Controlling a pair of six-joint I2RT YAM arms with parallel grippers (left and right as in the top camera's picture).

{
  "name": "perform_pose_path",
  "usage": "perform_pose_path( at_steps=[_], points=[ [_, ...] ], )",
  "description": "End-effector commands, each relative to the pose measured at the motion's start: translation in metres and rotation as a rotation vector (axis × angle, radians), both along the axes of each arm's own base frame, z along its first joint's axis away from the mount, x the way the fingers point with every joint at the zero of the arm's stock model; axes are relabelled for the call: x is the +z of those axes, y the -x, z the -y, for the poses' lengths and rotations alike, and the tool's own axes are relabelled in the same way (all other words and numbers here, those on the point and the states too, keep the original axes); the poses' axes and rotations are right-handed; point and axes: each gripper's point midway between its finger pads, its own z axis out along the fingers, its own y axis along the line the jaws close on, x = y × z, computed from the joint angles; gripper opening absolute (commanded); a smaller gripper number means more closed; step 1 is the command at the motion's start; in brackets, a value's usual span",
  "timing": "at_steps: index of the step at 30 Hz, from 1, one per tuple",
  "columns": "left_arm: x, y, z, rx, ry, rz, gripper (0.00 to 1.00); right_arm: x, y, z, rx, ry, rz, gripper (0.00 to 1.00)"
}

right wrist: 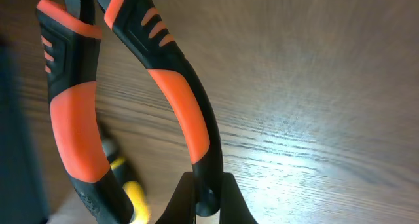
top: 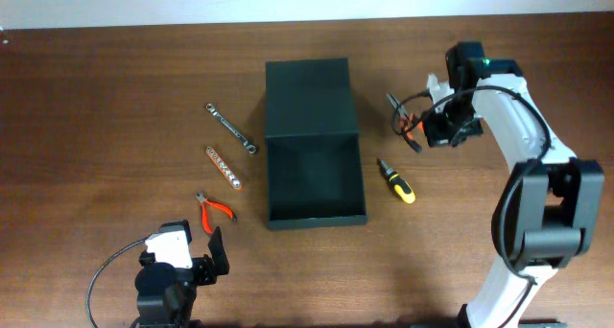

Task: Pack container
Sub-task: 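Carry the pliers left into the green box and release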

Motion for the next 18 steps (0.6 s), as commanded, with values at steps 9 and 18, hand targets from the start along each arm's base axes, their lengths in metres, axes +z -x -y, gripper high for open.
perform_pose_path(
  at_steps=[9,18],
  points=[
    [0.0,-0.001,-0.003,0.021,0.002,0.008,0.99,0.087,0.005,-0.096,0.254,-0.047,0.203,0.04],
    [0.0,-0.001,-0.003,0.021,0.002,0.008,0.99,0.085,0.051,-0.172,0.507,-0.057,0.155,0.04]
  ],
)
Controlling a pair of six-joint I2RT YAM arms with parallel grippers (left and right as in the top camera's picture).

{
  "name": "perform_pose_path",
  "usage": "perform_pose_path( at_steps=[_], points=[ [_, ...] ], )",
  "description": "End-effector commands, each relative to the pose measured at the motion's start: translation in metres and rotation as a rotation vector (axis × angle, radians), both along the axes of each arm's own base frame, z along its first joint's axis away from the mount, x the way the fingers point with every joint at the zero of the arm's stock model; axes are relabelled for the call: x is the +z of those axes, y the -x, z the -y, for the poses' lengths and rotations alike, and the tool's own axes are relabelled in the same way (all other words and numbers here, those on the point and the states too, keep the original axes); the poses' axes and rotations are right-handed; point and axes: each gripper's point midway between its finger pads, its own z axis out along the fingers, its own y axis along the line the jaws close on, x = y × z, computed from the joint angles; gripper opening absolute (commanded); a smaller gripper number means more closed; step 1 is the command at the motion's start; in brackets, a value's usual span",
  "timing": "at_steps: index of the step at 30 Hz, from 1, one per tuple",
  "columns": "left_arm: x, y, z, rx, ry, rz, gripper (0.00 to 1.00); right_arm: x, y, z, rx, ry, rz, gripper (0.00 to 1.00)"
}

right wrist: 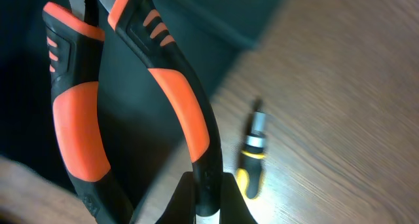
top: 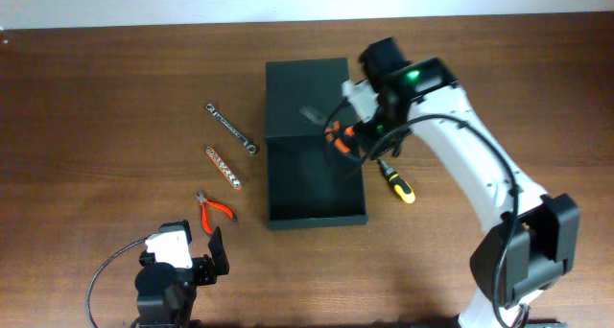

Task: Pack container
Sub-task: 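Carry the pliers left into the green box and release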

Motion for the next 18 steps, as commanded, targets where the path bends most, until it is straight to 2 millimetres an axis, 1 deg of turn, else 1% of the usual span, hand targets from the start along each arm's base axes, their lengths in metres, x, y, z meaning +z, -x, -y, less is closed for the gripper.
perform_pose_path(
  at_steps=[1,4,7,13,15,18],
  points=[
    [0.0,-0.001,-0.003,0.021,0.002,0.008,0.99,0.02,0.012,-0.031,0.11,-0.043,0.048,0.04],
    [0.0,-0.001,-0.003,0.021,0.002,0.008,0.99,0.015,0.025,-0.046,0.171,-0.033,0.038,0.04],
    [0.0,-0.001,-0.003,0.021,0.002,0.008,0.99,0.001,0.036,-0.053,0.2,-0.018,0.007,0.04],
    [0.0,-0.001,-0.003,0.021,0.002,0.008,0.99,-0.041,0.046,-0.048,0.199,0.002,-0.036,0.04],
    [0.0,-0.001,-0.003,0.021,0.002,0.008,0.99,-0.052,0.048,-0.047,0.197,0.003,-0.039,0.04],
    [0.0,-0.001,-0.003,0.021,0.002,0.008,0.99,-0.062,0.047,-0.048,0.18,-0.003,-0.031,0.04]
  ],
)
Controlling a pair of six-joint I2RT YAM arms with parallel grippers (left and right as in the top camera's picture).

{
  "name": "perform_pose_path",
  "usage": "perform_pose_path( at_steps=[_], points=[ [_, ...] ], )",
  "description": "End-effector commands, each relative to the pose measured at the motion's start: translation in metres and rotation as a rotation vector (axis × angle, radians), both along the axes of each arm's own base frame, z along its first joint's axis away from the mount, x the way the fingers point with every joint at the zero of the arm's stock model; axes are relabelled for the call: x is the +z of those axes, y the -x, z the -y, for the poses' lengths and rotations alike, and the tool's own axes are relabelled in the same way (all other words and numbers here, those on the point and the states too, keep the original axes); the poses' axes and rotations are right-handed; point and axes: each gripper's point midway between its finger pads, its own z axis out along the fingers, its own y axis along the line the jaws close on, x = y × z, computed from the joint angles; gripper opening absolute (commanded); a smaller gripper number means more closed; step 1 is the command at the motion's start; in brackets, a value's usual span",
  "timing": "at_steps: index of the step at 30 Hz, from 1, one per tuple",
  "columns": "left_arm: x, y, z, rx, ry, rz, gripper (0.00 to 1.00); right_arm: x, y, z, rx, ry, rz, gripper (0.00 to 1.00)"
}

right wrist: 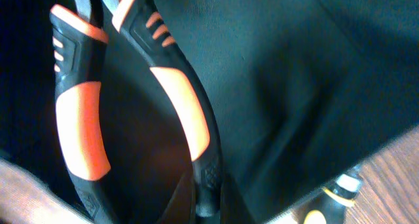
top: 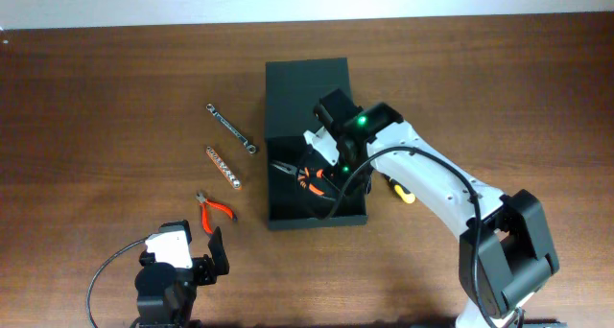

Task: Pack container
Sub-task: 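Carry the pliers left into the green box and release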

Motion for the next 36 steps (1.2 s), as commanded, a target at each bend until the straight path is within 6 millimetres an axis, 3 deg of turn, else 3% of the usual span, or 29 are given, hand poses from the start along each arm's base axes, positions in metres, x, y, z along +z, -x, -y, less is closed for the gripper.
perform_pose_path(
  at_steps=[1,11,20,21,24,26,30,36],
  points=[
    [0.0,-0.001,-0.003,0.021,0.002,0.008,0.99,0.001,-0.002,-0.003,-0.018,-0.034,0.022,0.04],
    [0.0,-0.001,-0.003,0.021,0.002,0.008,0.99,-0.018,-0.003,-0.004,-0.017,-0.047,0.045,0.04],
    [0.0,-0.001,-0.003,0.021,0.002,0.008,0.99,-0.044,0.007,0.002,-0.018,-0.037,0.029,0.04],
    [0.0,-0.001,-0.003,0.021,0.002,0.008,0.99,-0.044,0.006,0.002,-0.018,-0.039,0.031,0.07],
    [0.0,-0.001,-0.003,0.021,0.002,0.008,0.99,-0.043,0.004,0.001,-0.018,-0.044,0.039,0.5],
    [0.0,-0.001,-0.003,0.021,0.002,0.008,0.99,-0.043,0.004,0.0,-0.018,-0.046,0.042,0.64],
    [0.0,-0.001,-0.003,0.021,0.002,0.008,0.99,-0.033,-0.003,-0.005,-0.043,-0.066,0.057,0.68],
    [0.0,-0.001,-0.003,0.021,0.002,0.008,0.99,0.022,-0.024,-0.022,-0.068,-0.135,0.12,0.68]
  ],
)
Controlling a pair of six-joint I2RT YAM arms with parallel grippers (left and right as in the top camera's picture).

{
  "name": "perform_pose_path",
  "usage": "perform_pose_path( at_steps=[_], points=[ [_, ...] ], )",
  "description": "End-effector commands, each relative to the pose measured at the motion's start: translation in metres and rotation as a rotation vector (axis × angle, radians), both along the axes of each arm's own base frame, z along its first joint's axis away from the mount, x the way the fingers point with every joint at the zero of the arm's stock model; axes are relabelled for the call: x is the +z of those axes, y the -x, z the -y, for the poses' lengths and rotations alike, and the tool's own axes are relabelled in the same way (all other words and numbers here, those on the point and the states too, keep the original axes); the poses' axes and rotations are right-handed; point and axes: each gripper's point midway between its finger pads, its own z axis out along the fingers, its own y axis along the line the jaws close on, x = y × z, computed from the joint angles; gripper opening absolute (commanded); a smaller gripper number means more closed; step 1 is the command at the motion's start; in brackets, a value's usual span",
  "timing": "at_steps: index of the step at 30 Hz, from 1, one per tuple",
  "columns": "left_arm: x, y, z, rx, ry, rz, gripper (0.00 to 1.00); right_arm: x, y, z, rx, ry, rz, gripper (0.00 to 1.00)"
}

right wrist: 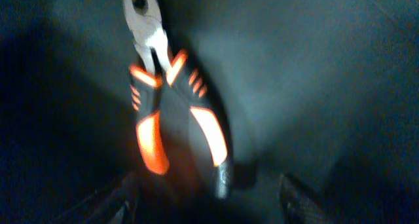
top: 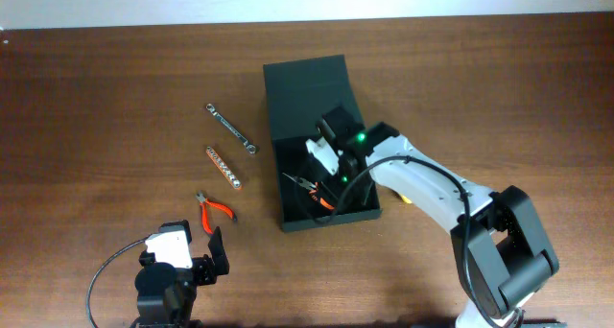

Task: Pack container
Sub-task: 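Carry the pliers left into the green box and release, then move right gripper to yellow-black screwdriver and grasp it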

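Large orange-and-black pliers [right wrist: 177, 132] lie flat on the floor of the open black box [top: 360, 211], jaws pointing away from the wrist camera; overhead the pliers [top: 309, 187] show beside my right arm. My right gripper [right wrist: 206, 207] hangs open just above the handle ends, with its fingers [right wrist: 114, 199] spread wide on either side and touching nothing. From overhead, the right gripper [top: 324, 179] is inside the box. My left gripper [top: 217, 249] rests at the near table edge; its jaws are too small to read.
The box's lid [top: 307, 88] lies open at the far side. Left of the box lie a wrench [top: 230, 128], a bit strip [top: 224, 167] and small red pliers [top: 215, 209]. A yellow screwdriver [top: 407, 199] peeks out from under my right arm.
My right gripper has opened and let go of the large pliers, which now lie on the box floor. The box's near end has shifted slightly to the right.
My right gripper held the large pliers by a handle over the table right of the box. Then it held them at the box's right rim, then low inside the box. Now the pliers rest in the box and the gripper is open.
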Motion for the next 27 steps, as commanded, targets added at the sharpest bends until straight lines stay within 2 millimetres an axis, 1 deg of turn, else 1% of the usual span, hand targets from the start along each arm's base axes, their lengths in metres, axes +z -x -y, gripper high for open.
perform_pose_path(
  at_steps=[1,4,6,8,9,10,13,15,17,19,20,21,24,27],
  points=[
    [0.0,-0.001,-0.003,0.021,0.002,0.008,0.99,0.061,-0.023,-0.019,-0.025,-0.105,0.108,0.68],
    [0.0,-0.001,-0.003,0.021,0.002,0.008,0.99,0.103,-0.031,-0.021,-0.053,-0.139,0.168,0.68],
    [0.0,-0.001,-0.003,0.021,0.002,0.008,0.99,0.128,-0.037,-0.008,-0.116,-0.12,0.22,0.68],
    [0.0,-0.001,-0.003,0.021,0.002,0.008,0.99,0.149,-0.039,0.016,-0.205,-0.089,0.269,0.68],
    [0.0,-0.001,-0.003,0.021,0.002,0.008,0.99,0.154,-0.038,0.023,-0.226,-0.085,0.277,0.68],
    [0.0,-0.001,-0.003,0.021,0.002,0.008,0.99,0.162,-0.036,0.036,-0.262,-0.082,0.284,0.68],
    [0.0,-0.001,-0.003,0.021,0.002,0.008,0.99,0.177,-0.027,0.07,-0.335,-0.073,0.286,0.69],
    [0.0,-0.001,-0.003,0.02,0.002,0.008,0.99,0.183,-0.02,0.094,-0.388,-0.062,0.283,0.7],
    [0.0,-0.001,-0.003,0.02,0.002,0.008,0.99,0.183,-0.014,0.115,-0.437,-0.052,0.279,0.72],
    [0.0,-0.001,-0.003,0.021,0.002,0.008,0.99,0.176,-0.006,0.132,-0.48,-0.037,0.266,0.77],
    [0.0,-0.001,-0.003,0.021,0.002,0.008,0.99,0.168,-0.002,0.141,-0.501,-0.026,0.251,0.93],
    [0.0,-0.001,-0.003,0.02,0.002,0.008,0.99,0.158,0.003,0.149,-0.522,-0.013,0.231,0.99],
    [0.0,-0.001,-0.003,0.021,0.002,0.008,0.99,0.126,0.011,0.159,-0.565,0.011,0.171,0.99],
    [0.0,-0.001,-0.003,0.021,0.002,0.008,0.99,0.095,0.015,0.16,-0.569,0.02,0.124,0.99]
  ],
)
